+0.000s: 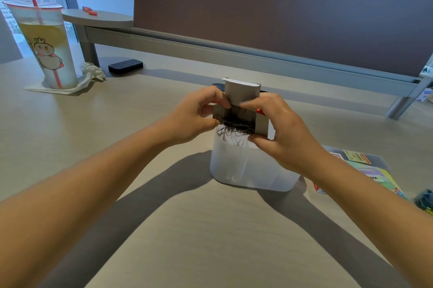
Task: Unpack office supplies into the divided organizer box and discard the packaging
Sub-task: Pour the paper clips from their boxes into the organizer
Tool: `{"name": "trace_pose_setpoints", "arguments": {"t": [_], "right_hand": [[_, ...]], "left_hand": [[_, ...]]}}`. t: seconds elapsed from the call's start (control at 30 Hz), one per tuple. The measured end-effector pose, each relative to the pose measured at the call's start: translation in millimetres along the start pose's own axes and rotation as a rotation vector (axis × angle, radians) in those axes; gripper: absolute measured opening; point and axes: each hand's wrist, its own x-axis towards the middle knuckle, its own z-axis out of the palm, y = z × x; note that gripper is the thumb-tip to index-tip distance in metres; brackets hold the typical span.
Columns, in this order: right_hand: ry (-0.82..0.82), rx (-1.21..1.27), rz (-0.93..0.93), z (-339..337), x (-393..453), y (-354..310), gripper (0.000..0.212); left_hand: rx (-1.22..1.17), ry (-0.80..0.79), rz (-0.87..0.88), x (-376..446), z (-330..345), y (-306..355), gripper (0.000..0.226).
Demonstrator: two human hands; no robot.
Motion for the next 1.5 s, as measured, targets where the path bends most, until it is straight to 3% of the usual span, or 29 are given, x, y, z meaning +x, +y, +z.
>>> {"name": "trace_pose_setpoints", "arguments": {"t": [0.43,0.8,1.07,1.5], "right_hand": [[0.105,-0.045,-0.078,8,-1,8,0.046],[0.108,-0.093,-0.148,7,-3,8,0.045],[0.056,-0.077,-0.075,7,-1,5,0.047],[0.134,-0.103,-0.157,10,0,6,0.044]], "left_hand": [[0.046,0.001,-0.024,-3,1,7,0.042],[0.205,-0.002,-0.014,-6,0,6,0.031],[0.231,0.033,-0.018,-4,0,7,0.021],[0.285,0.058,0.046,-7,2,6,0.036]]}}
